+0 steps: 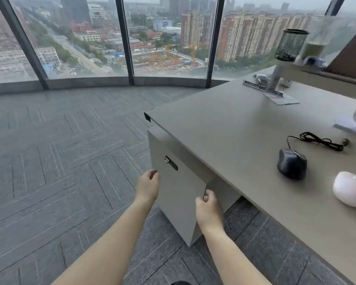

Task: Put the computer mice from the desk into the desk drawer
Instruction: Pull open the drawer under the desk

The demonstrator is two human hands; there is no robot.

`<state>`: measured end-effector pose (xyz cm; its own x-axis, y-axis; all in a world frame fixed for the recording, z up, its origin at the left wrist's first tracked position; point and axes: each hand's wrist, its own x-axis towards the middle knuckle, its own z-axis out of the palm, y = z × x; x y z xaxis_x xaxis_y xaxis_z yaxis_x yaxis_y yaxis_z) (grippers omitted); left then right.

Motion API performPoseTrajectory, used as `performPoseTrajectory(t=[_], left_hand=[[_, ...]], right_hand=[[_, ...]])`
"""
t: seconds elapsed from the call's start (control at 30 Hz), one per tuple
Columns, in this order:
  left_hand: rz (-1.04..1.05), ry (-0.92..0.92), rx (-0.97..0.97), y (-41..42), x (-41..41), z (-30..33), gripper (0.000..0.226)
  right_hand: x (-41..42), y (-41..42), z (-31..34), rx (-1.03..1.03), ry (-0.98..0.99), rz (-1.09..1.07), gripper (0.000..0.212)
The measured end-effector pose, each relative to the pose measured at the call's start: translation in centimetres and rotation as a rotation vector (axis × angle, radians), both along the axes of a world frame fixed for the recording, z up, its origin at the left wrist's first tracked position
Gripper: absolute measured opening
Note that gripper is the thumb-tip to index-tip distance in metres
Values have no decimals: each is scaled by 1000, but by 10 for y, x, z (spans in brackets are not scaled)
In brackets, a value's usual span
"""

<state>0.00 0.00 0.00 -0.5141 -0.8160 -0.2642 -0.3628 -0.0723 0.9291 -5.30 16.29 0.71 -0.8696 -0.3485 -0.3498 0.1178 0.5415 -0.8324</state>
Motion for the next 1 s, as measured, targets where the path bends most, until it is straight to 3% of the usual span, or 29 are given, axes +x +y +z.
performPoseTrajectory(t=[0.13, 0.23, 0.33, 0.47, 0.73, 0.87, 1.0], left_hand=[[161, 90, 349, -26, -45, -19, 28], [226, 127, 499, -41, -79, -30, 28], [238, 104, 500, -52, -104, -39, 36], [284, 64, 469, -64, -119, -59, 28], [334, 104, 587, -75, -115, -61, 43], [420, 75, 538, -73, -72, -56, 41], [408, 111, 488, -80, 1, -64, 19]], right_hand=[[-19, -14, -16, -20, -39, -61, 52], [-25, -18, -30, -29, -57, -119, 36], [-27, -20, -41, -17, -18, -147, 36], [-22, -24, -45, -19, -1, -184, 41], [-10, -18, -38, -58, 6, -181, 36], [14, -5, -33, -54, 6, -60, 37], [48, -1, -38, -129, -137, 77, 46]])
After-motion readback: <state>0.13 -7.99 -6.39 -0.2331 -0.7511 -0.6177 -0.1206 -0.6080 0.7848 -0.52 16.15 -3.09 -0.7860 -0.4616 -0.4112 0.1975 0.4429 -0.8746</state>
